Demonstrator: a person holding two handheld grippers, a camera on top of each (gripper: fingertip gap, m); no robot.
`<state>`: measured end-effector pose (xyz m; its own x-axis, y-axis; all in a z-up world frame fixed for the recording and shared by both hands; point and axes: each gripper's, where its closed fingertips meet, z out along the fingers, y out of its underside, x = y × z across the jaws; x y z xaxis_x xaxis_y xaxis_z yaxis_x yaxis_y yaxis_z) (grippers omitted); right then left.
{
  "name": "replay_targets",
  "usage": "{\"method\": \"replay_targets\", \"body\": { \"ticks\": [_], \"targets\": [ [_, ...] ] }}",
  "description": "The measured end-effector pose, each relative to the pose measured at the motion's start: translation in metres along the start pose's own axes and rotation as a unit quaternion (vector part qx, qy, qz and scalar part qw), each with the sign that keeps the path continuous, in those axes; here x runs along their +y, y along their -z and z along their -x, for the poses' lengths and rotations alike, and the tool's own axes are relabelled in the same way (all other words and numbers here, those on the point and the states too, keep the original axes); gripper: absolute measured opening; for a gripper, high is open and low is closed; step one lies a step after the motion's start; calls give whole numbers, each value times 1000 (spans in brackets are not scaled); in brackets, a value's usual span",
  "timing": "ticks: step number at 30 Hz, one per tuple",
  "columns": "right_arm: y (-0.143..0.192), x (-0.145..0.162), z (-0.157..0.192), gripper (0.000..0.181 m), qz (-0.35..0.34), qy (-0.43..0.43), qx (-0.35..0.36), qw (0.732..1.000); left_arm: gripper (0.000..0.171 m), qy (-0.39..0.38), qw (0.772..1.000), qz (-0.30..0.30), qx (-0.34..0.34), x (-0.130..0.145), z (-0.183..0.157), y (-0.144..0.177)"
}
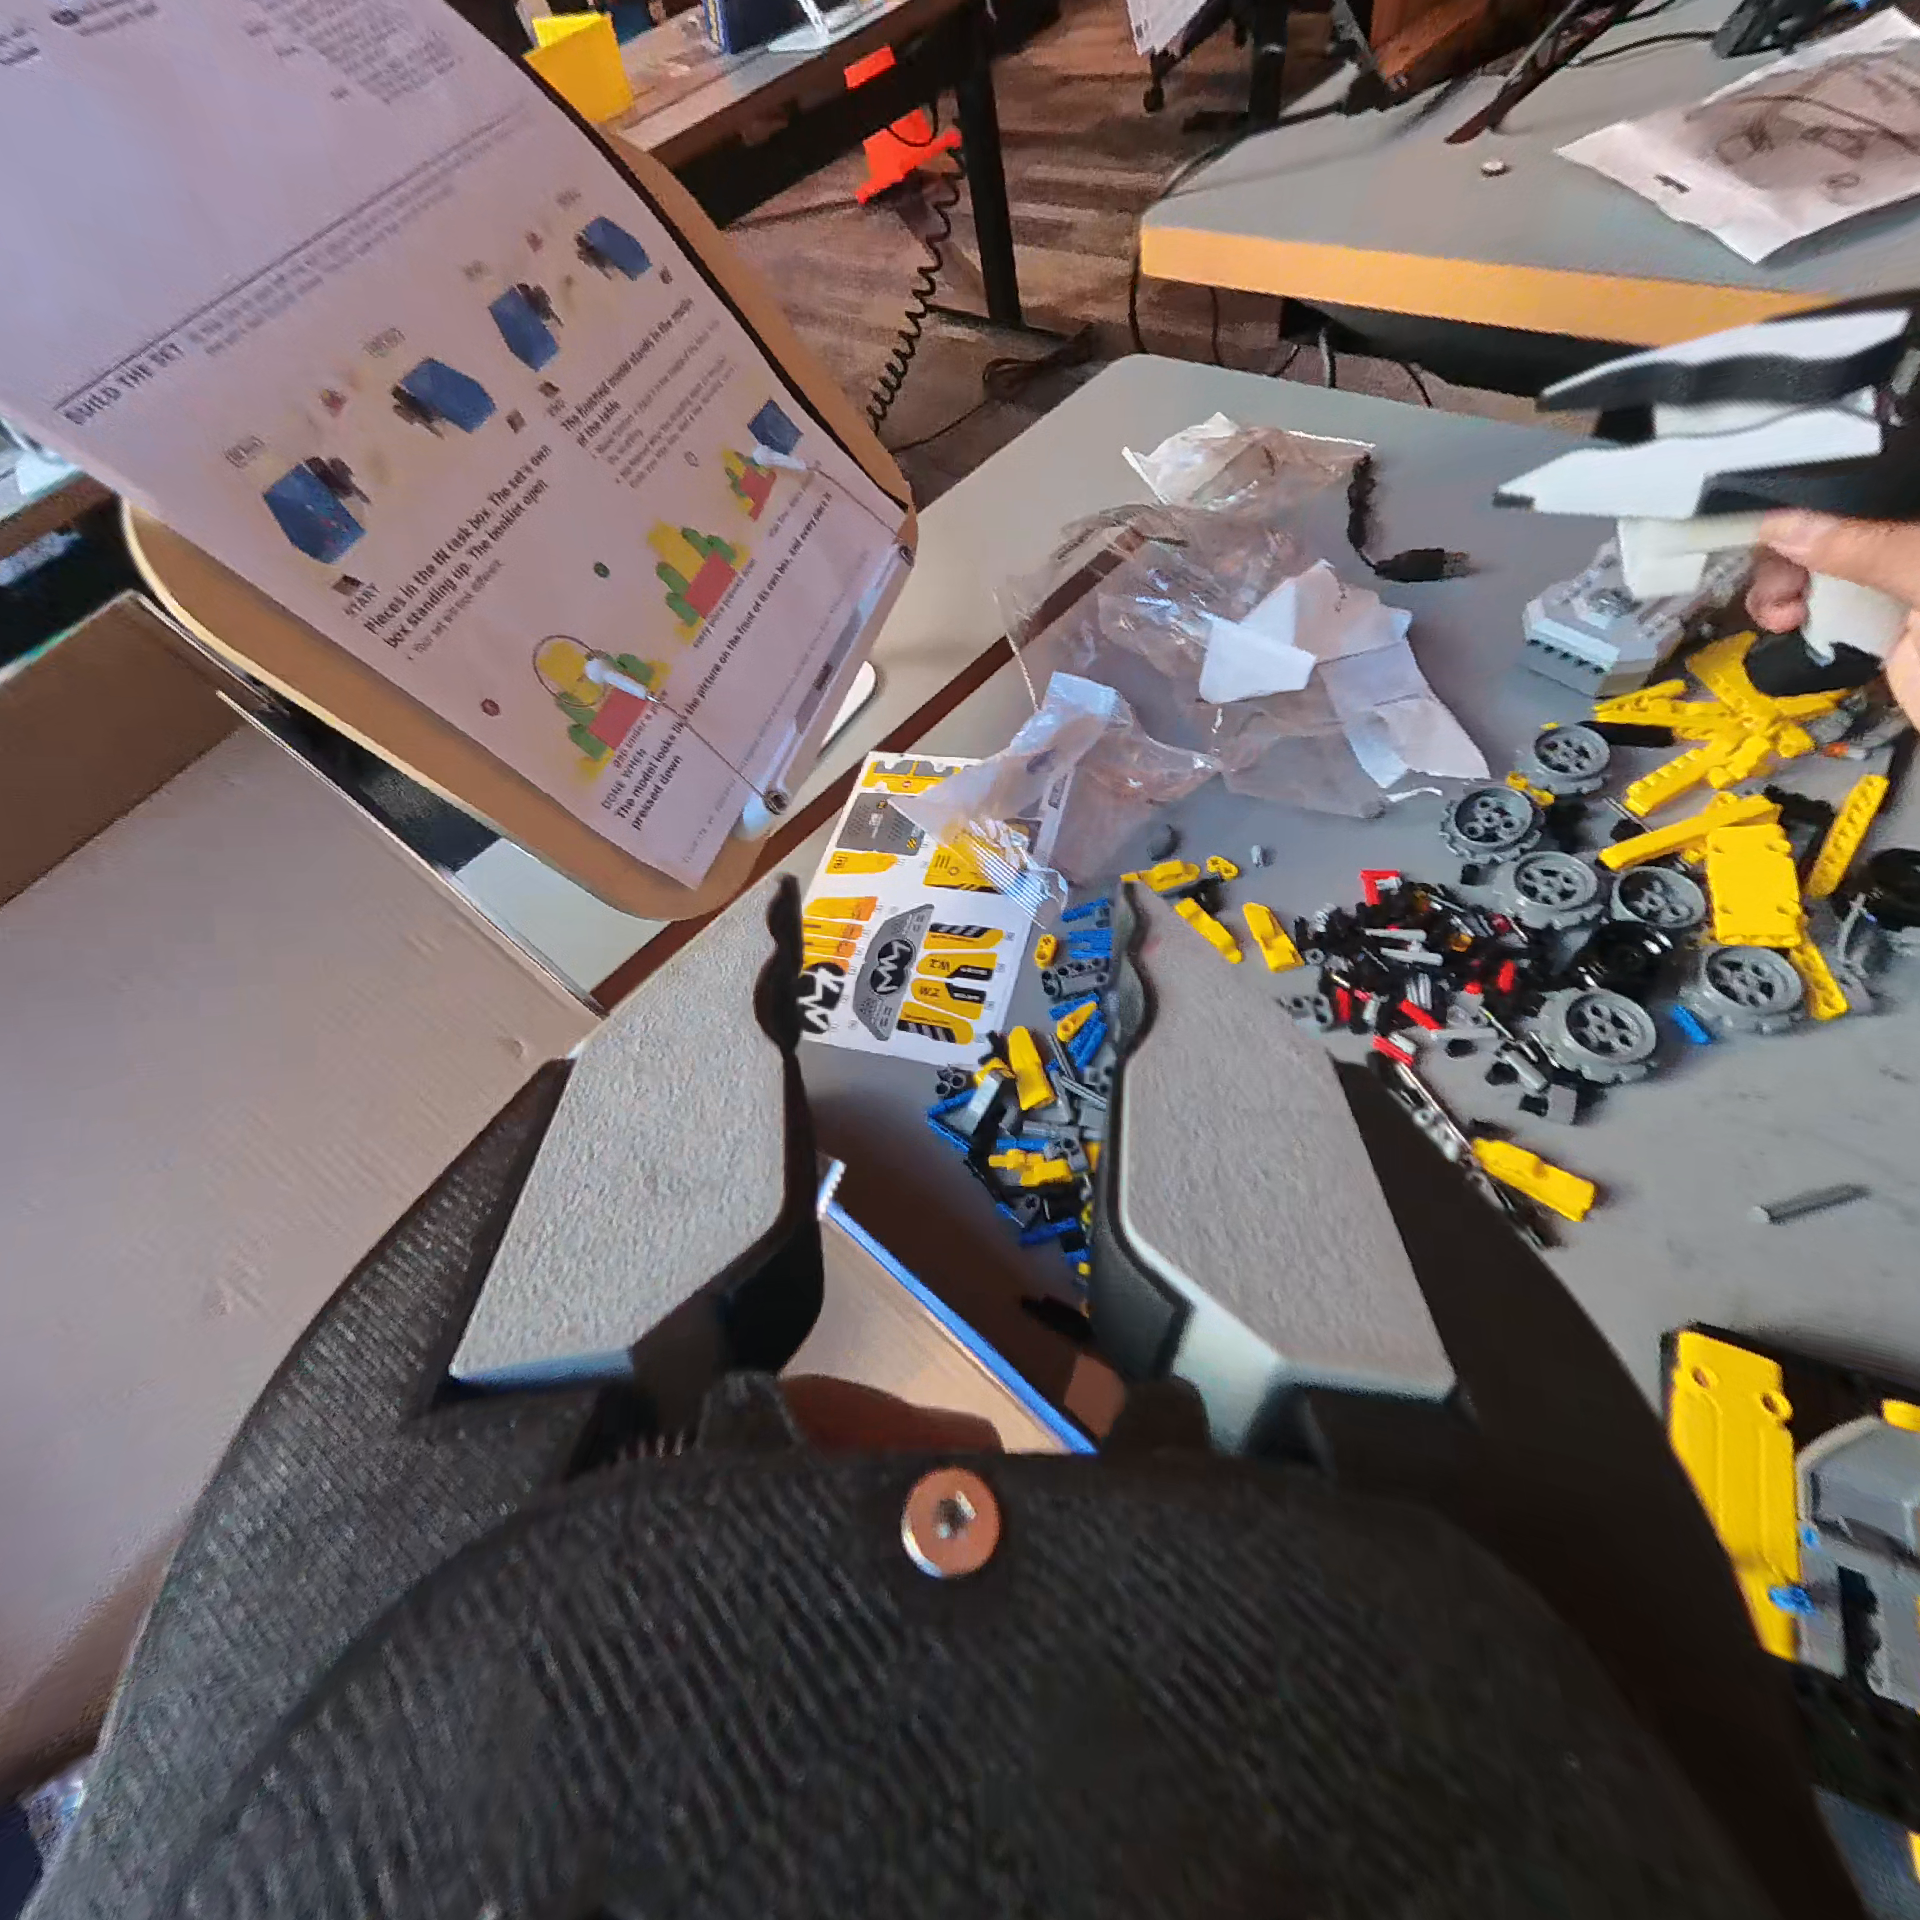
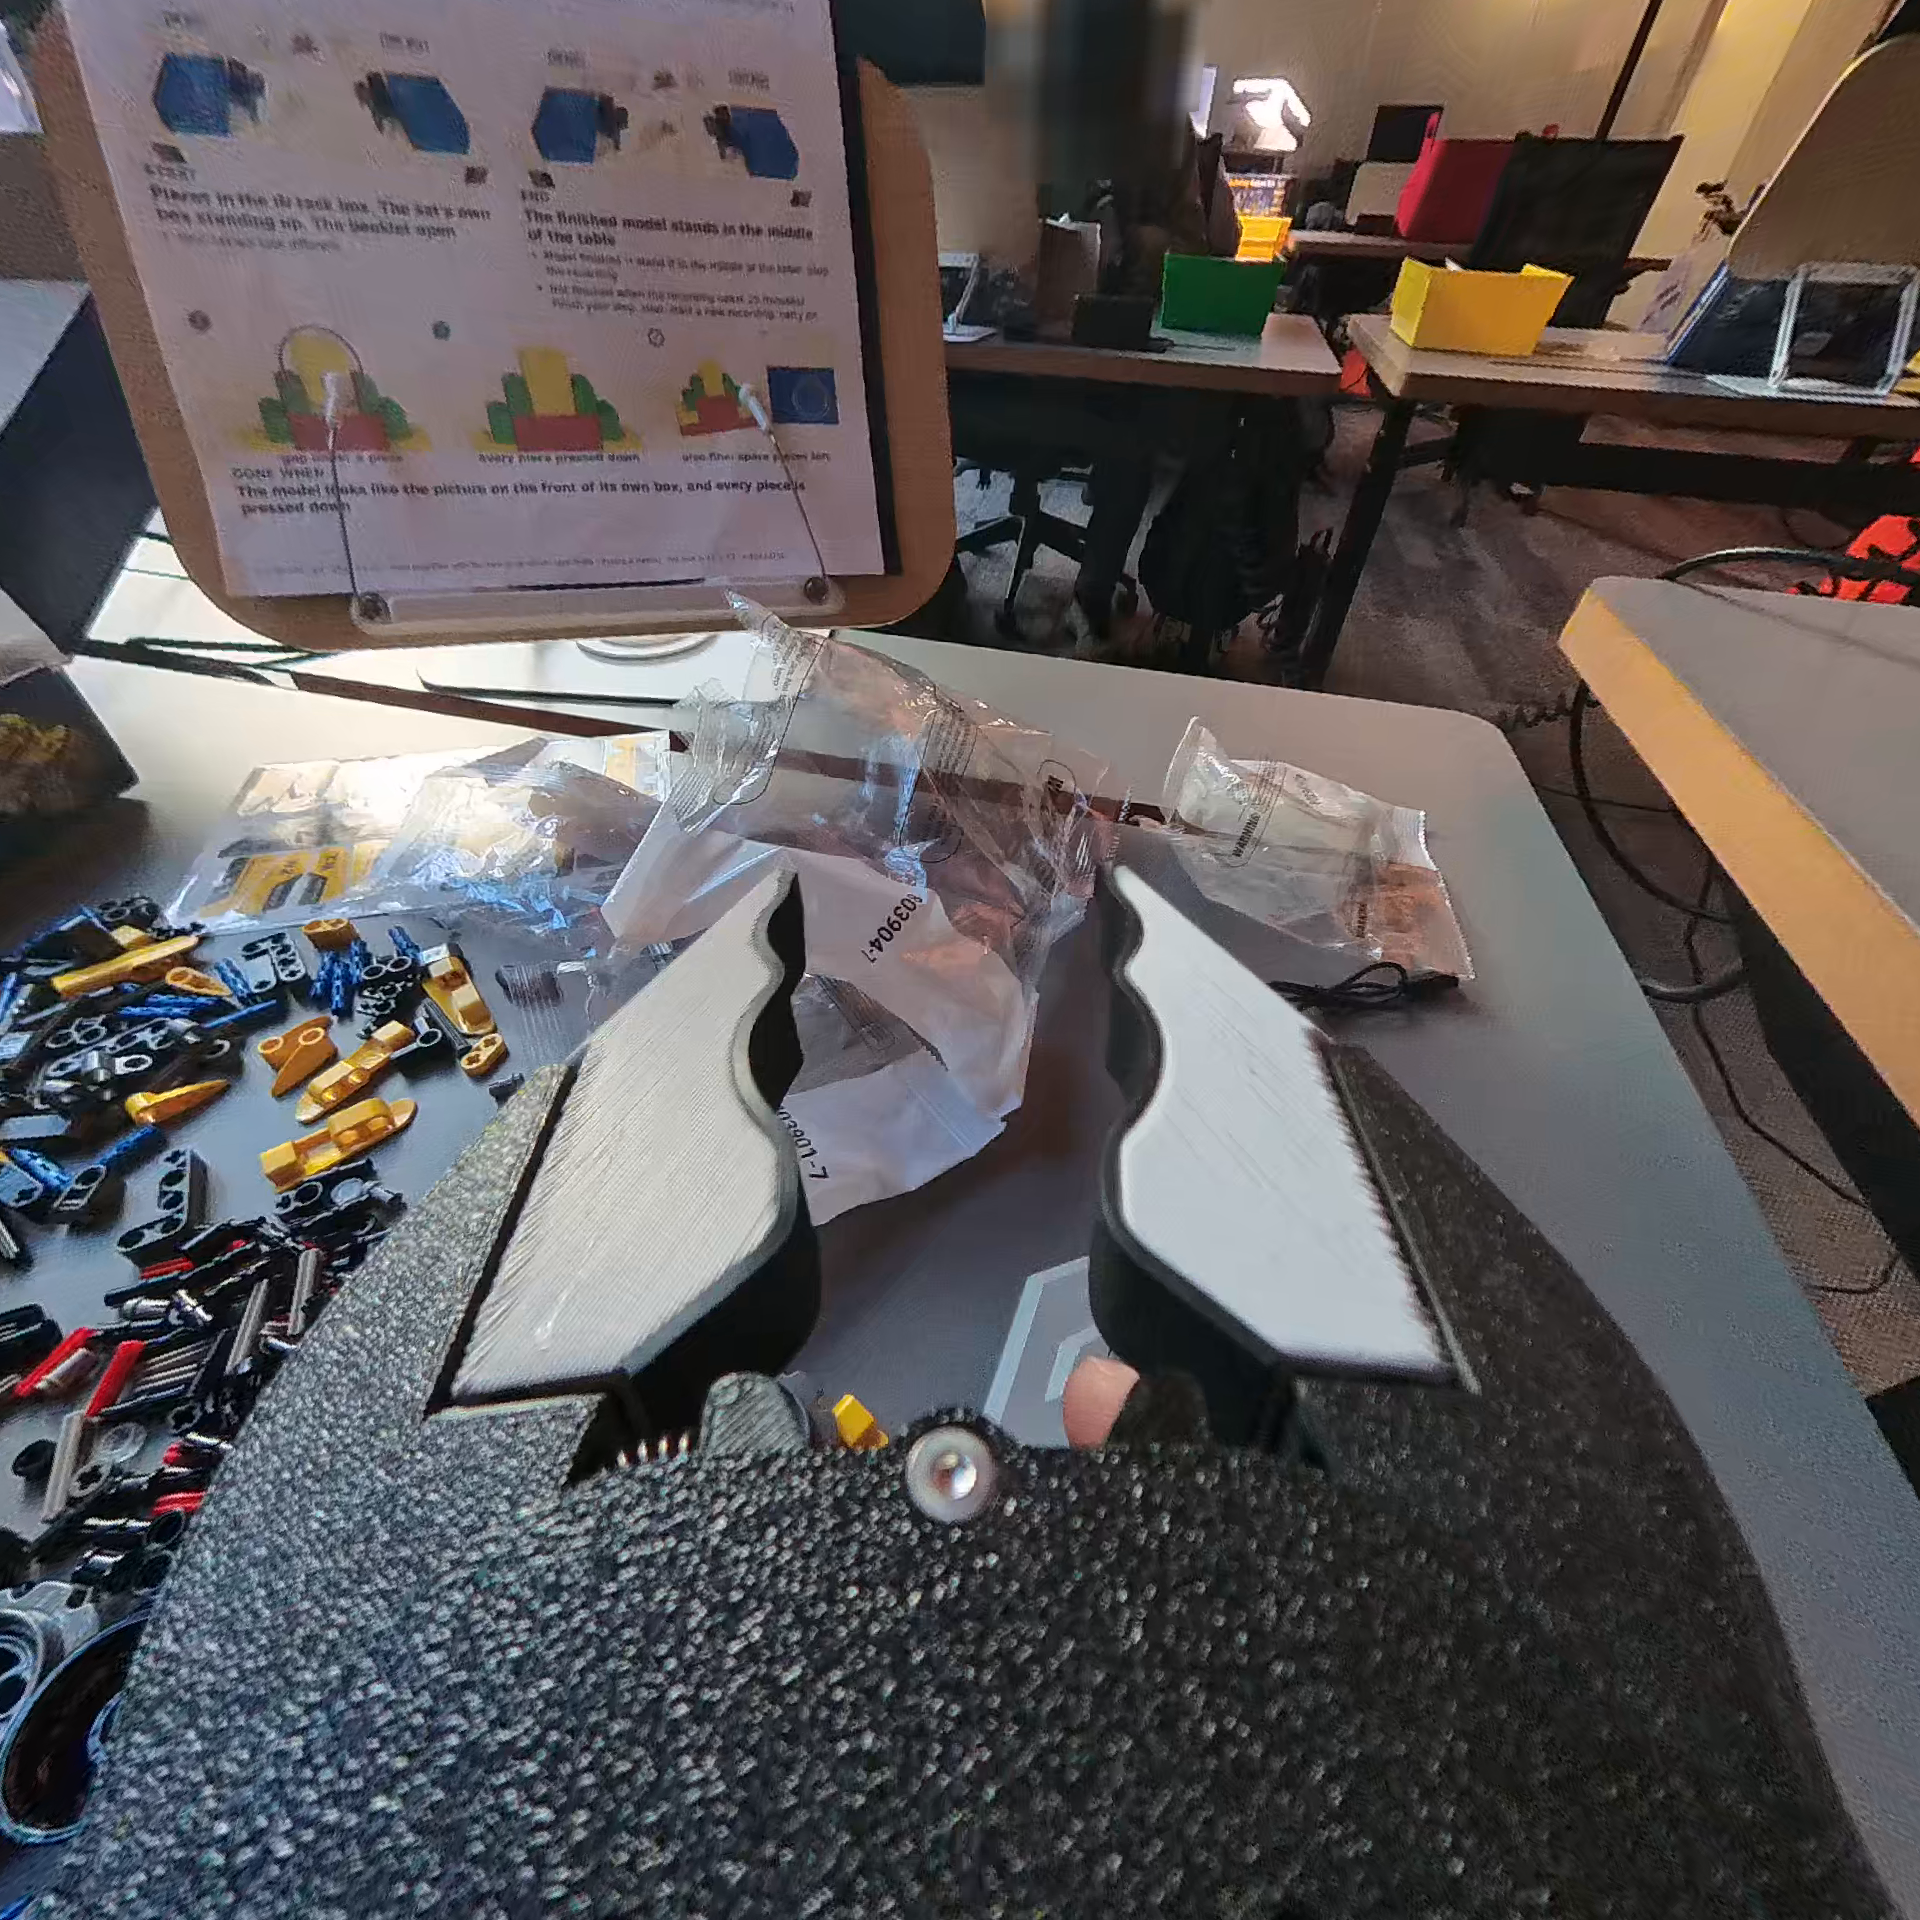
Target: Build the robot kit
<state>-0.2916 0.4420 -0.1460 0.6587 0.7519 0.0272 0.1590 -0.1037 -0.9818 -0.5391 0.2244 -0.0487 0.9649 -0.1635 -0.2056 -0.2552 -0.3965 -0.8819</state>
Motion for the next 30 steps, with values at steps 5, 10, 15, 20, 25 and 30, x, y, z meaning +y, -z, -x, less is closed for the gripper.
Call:
{"method": "replay_targets", "body": {
  "ticks": [5,10,15,20,25,30],
  "targets": [
    [-7,12,-4,54,14,0,7,1000,54,15,1000,-6,-18,-7,16,-12],
    [-10,18,-3,54,24,1,4,1000,53,3,1000,11,-3,3,12,-23],
    [-15,24,14,53,37,33,-40,998,57,-7,999,36,15,17,10,-29],
    [-11,22,45,45,38,51,-120,991,61,-13,997,70,28,33,9,-33],
    [-5,8,54,46,6,0,-165,986,60,-20,996,76,32,36,4,-39],
    [6,-8,28,41,-27,-26,-138,990,59,-26,996,84,33,39,2,-43]
  ]
}}
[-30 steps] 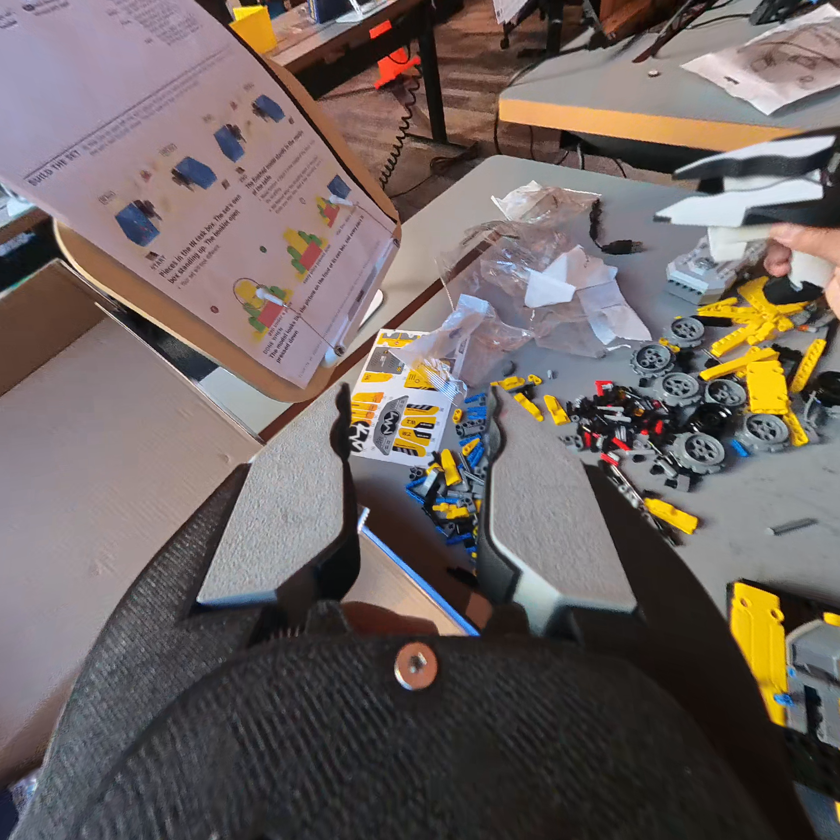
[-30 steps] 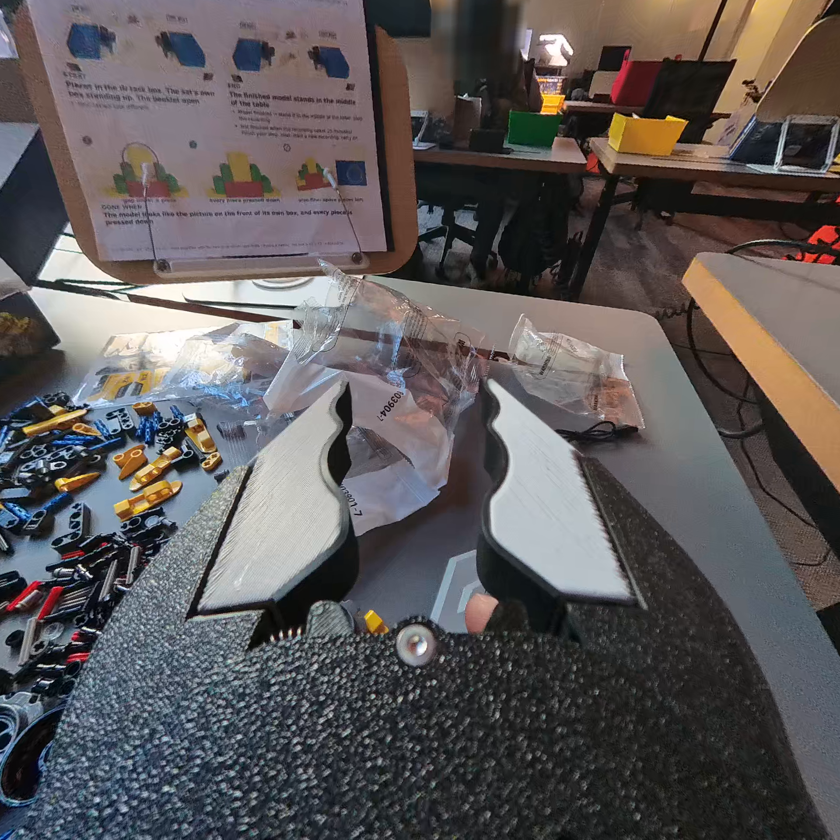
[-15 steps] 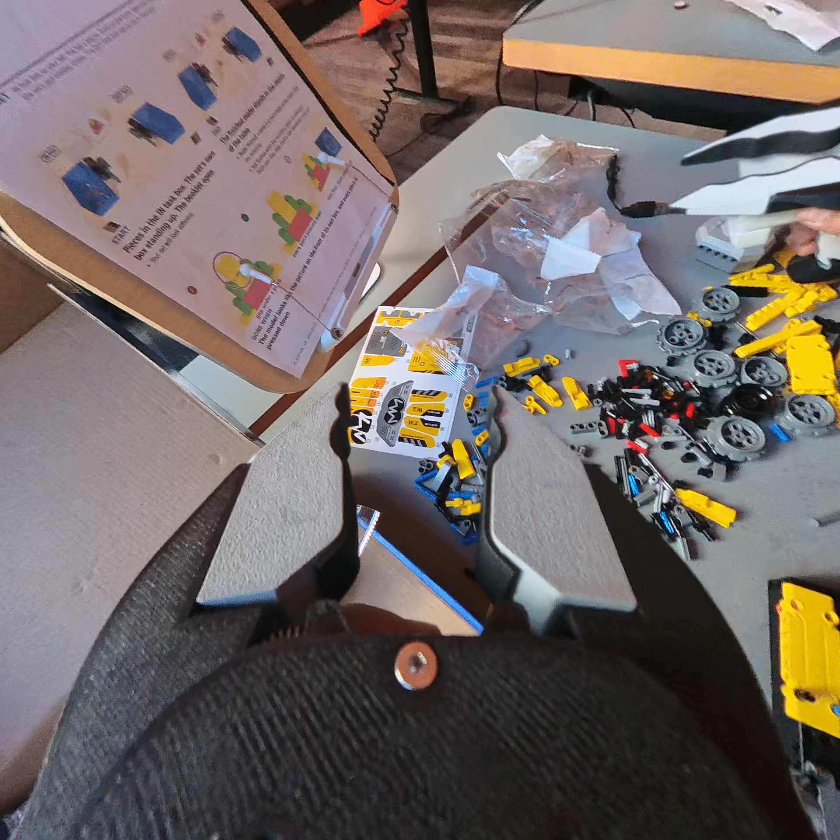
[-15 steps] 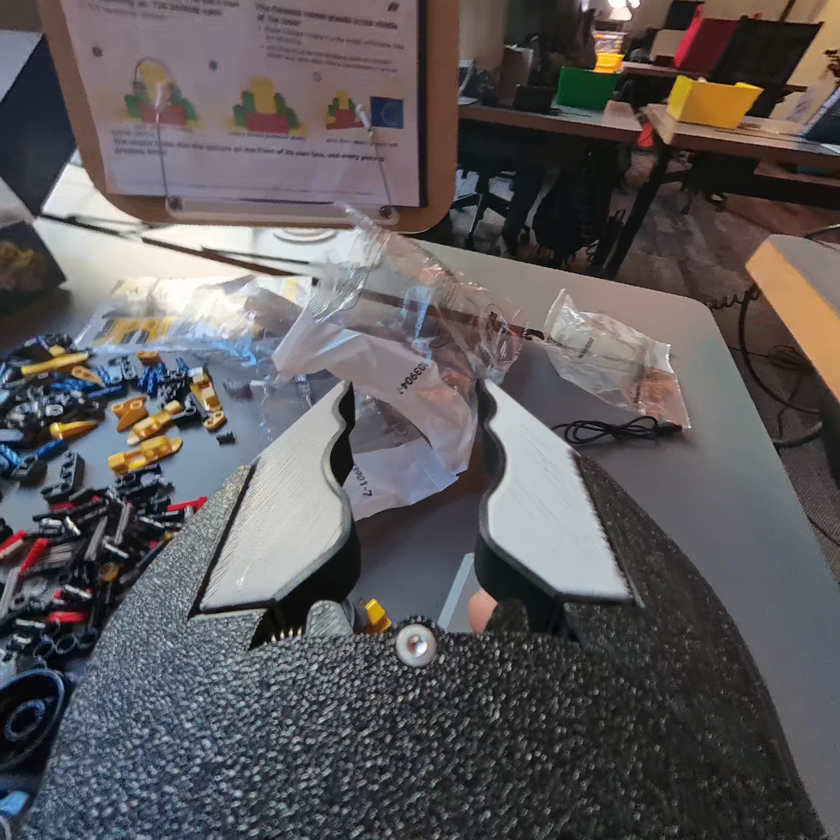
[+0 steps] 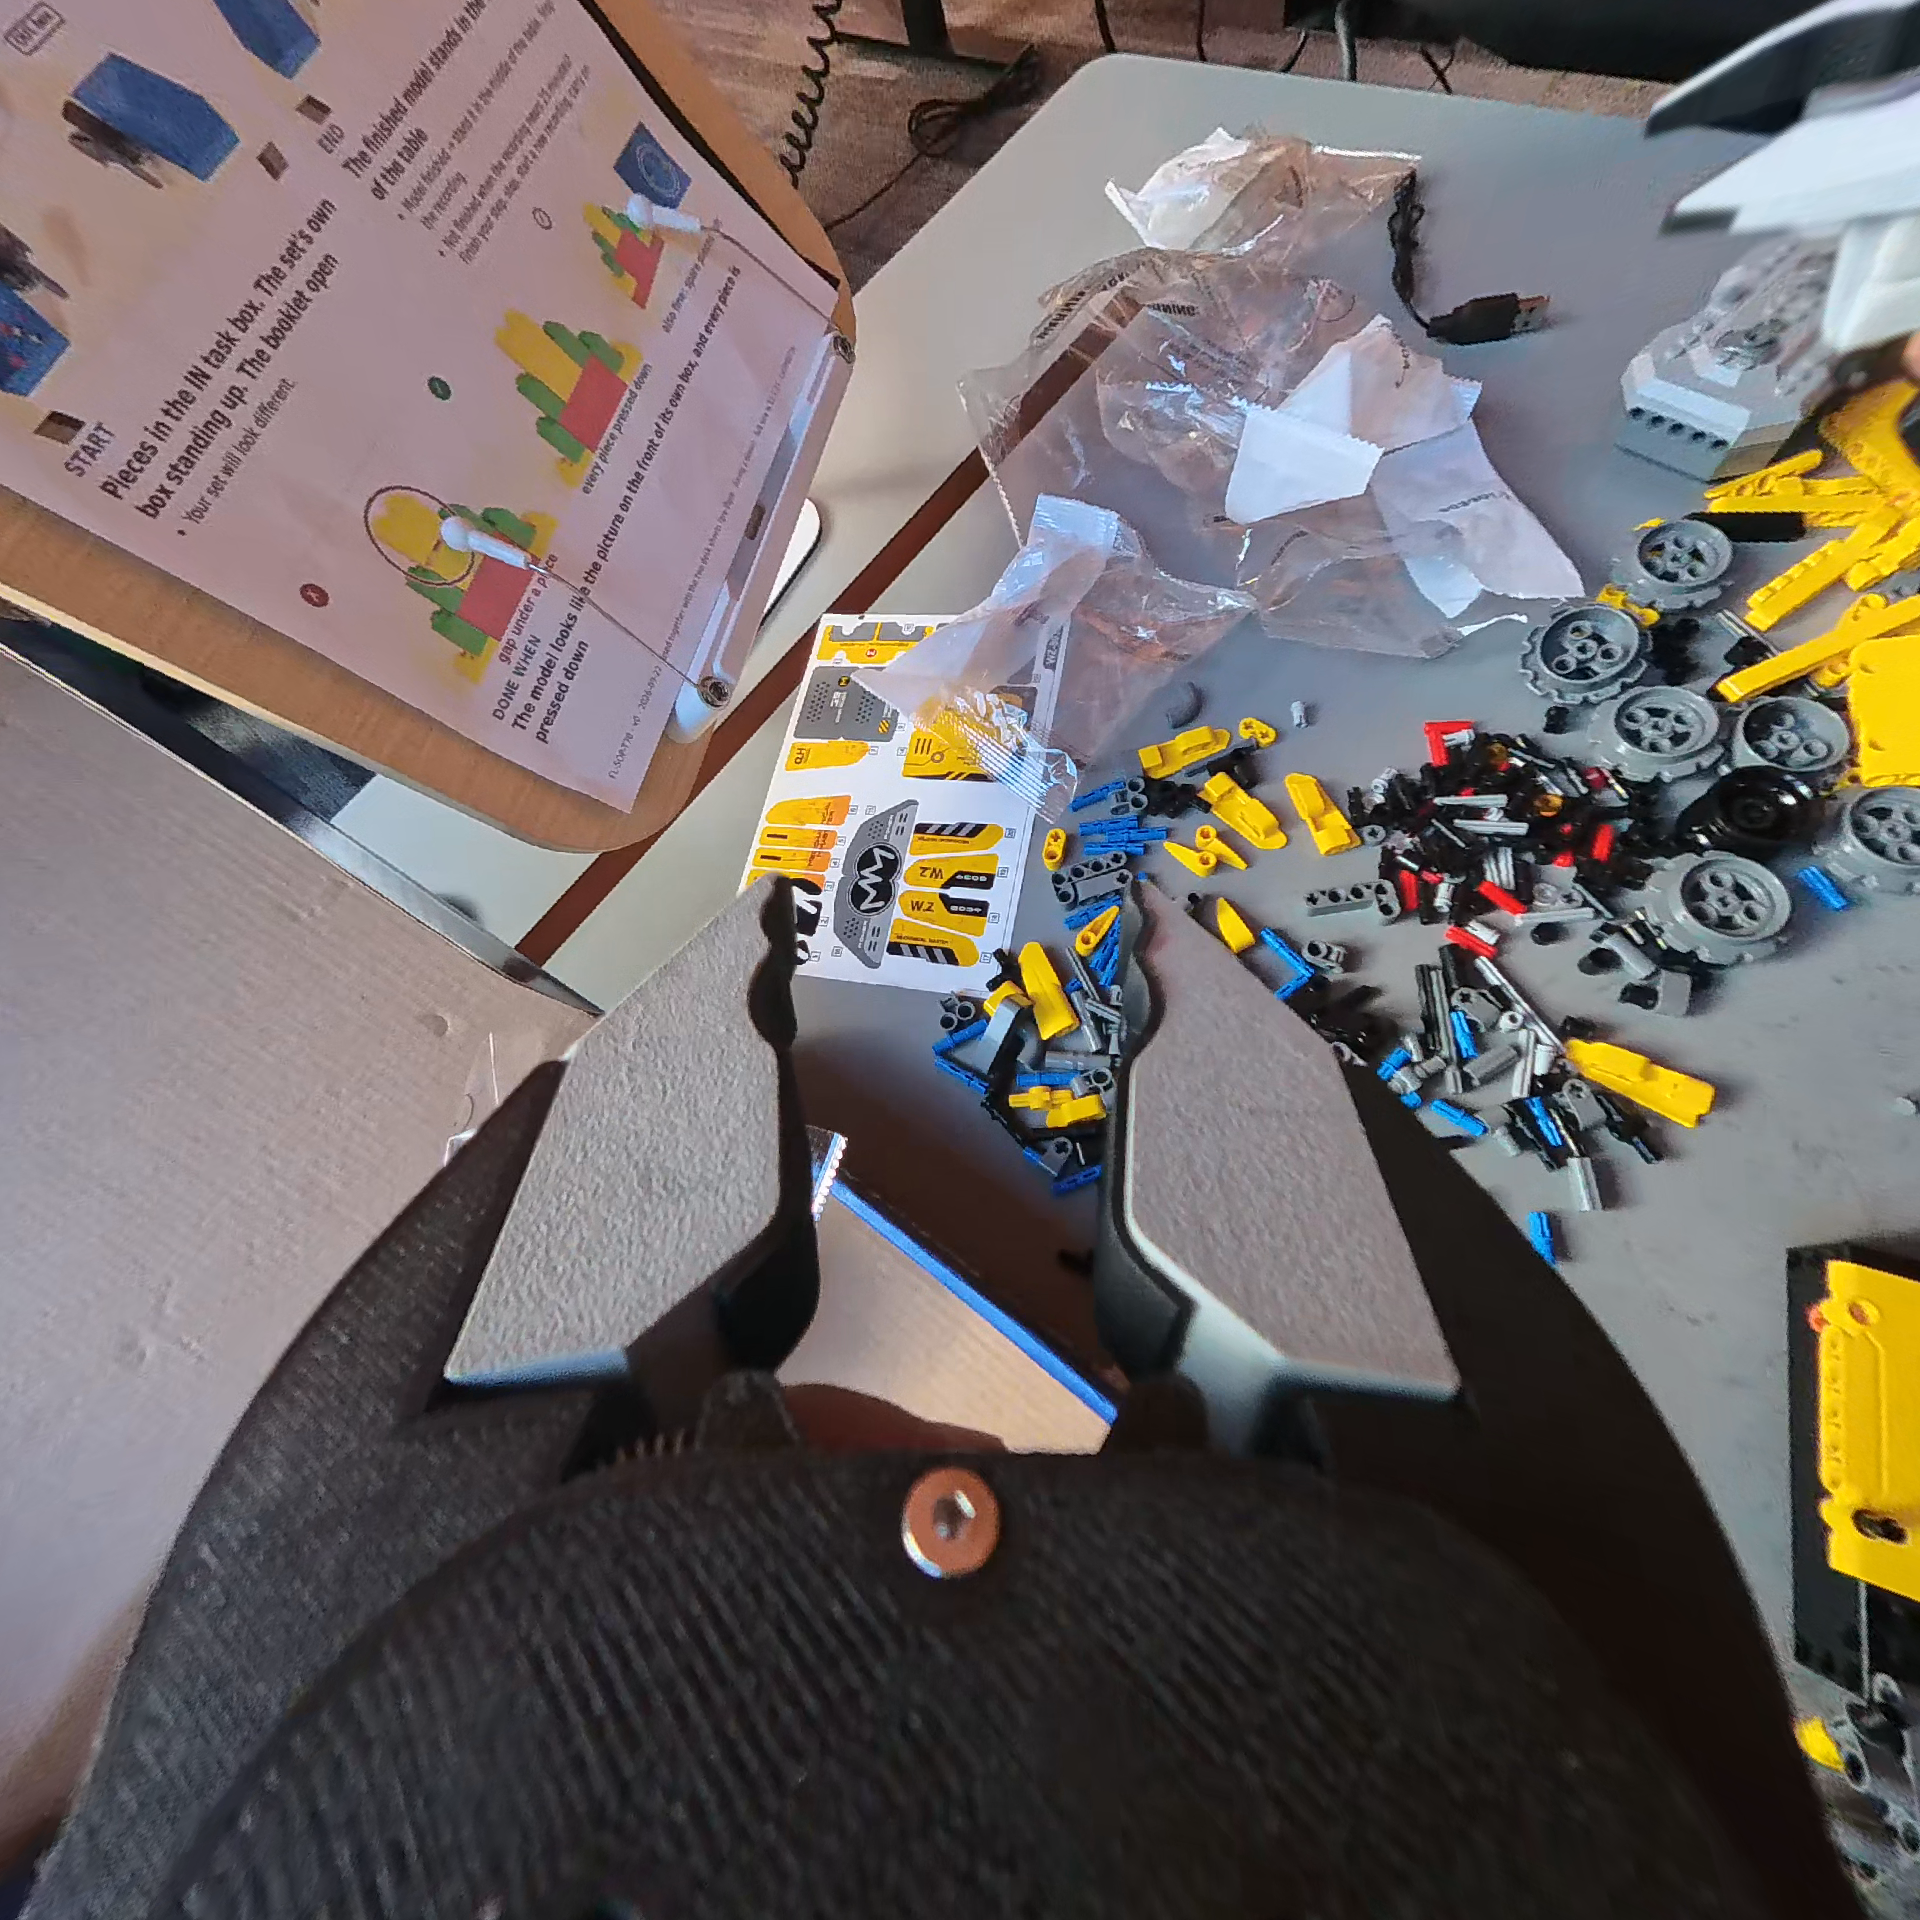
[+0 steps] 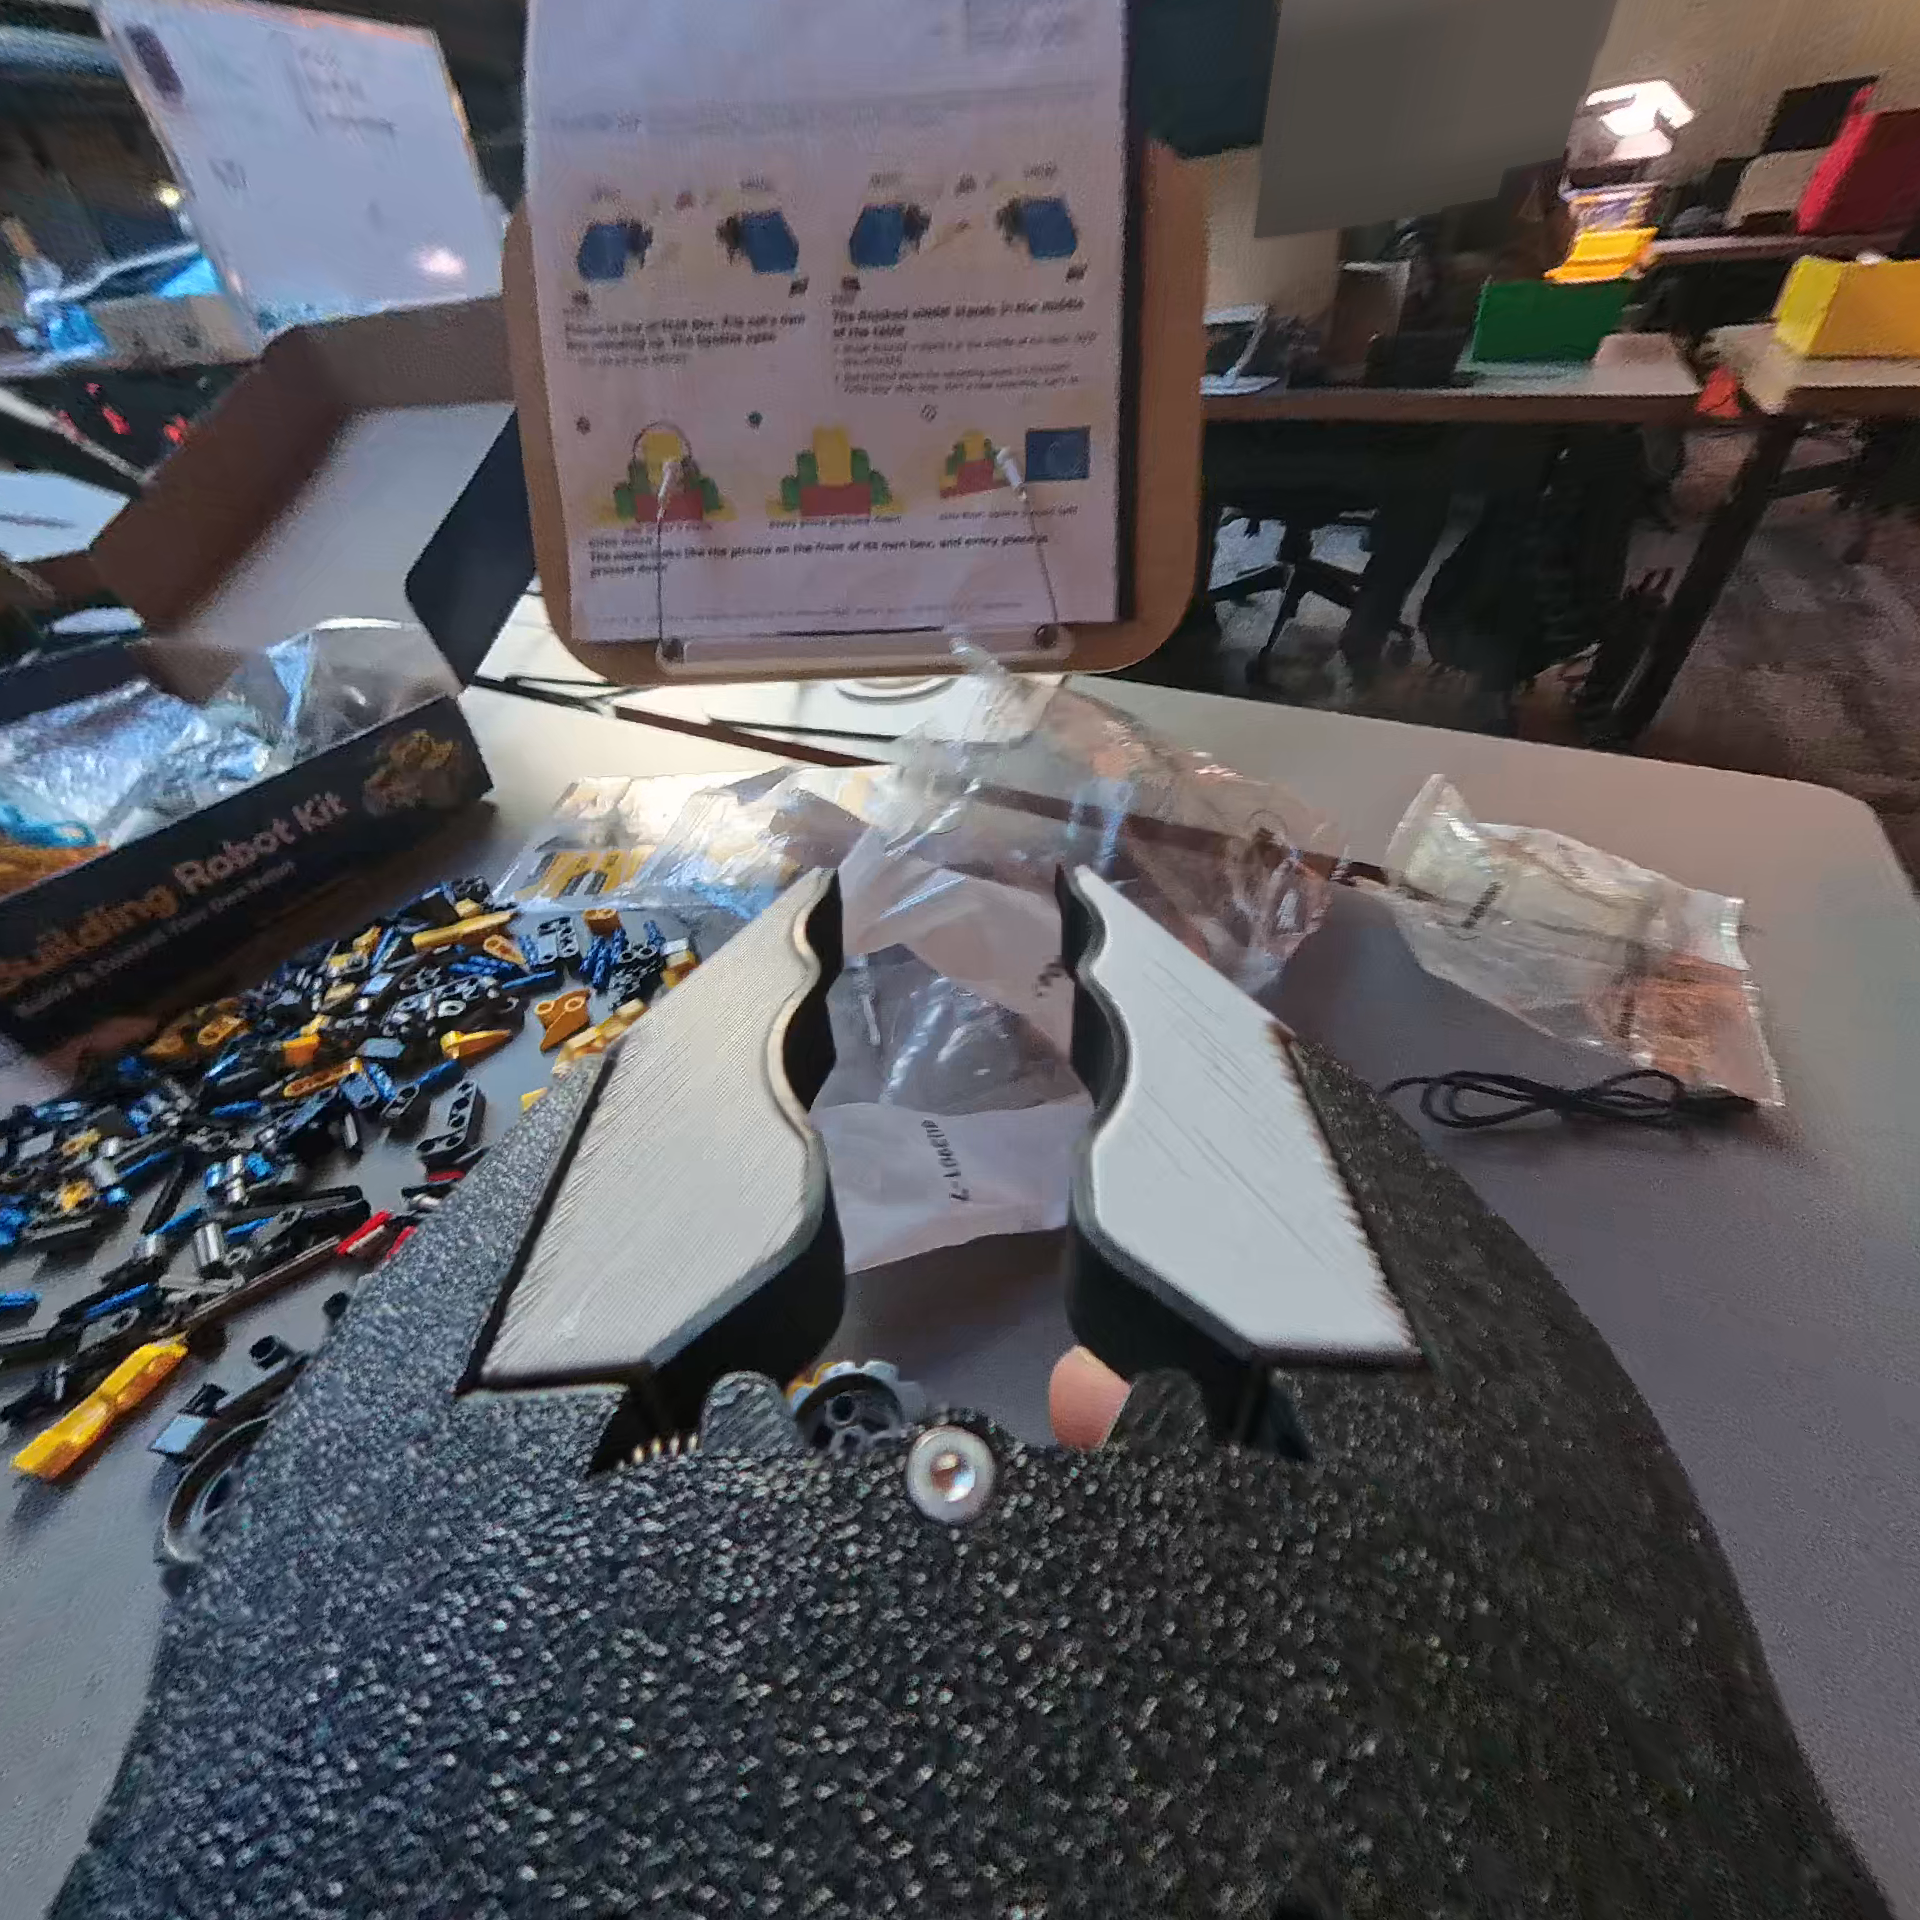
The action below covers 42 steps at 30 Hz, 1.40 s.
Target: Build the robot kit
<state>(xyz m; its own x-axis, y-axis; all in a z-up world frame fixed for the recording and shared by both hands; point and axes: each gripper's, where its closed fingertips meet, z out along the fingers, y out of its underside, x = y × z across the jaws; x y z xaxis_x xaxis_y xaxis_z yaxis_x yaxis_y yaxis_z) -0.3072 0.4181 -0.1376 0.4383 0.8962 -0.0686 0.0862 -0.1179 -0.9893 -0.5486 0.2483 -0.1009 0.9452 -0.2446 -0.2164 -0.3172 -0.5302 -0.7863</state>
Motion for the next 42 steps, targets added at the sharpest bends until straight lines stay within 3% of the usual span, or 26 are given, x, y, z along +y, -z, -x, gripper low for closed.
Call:
{"method": "replay_targets", "body": {
  "ticks": [3,11,16,21,25,27,32,37,42],
  "targets": [
    [17,-9,-22,27,-9,-3,34,999,59,2,1000,3,2,1,0,-2],
    [25,26,10,1,104,47,-84,990,59,-2,1000,14,4,5,-3,-8],
    [35,68,56,1,206,47,-222,952,59,-2,1000,22,3,10,-1,-8],
    [60,68,84,22,203,54,-315,925,59,5,1000,23,0,12,4,-8],
    [91,94,97,13,253,91,-380,885,58,6,1000,24,-2,13,6,-8],
    [103,110,100,13,281,109,-397,867,58,7,1000,22,4,12,4,-8],
    [98,136,102,21,335,110,-393,849,58,10,1000,22,5,12,5,-9],
    [72,132,99,23,316,153,-354,867,58,9,1000,25,5,14,5,-10],
    [62,85,77,22,217,116,-307,919,58,11,1000,22,4,13,7,-9]
  ]
}}
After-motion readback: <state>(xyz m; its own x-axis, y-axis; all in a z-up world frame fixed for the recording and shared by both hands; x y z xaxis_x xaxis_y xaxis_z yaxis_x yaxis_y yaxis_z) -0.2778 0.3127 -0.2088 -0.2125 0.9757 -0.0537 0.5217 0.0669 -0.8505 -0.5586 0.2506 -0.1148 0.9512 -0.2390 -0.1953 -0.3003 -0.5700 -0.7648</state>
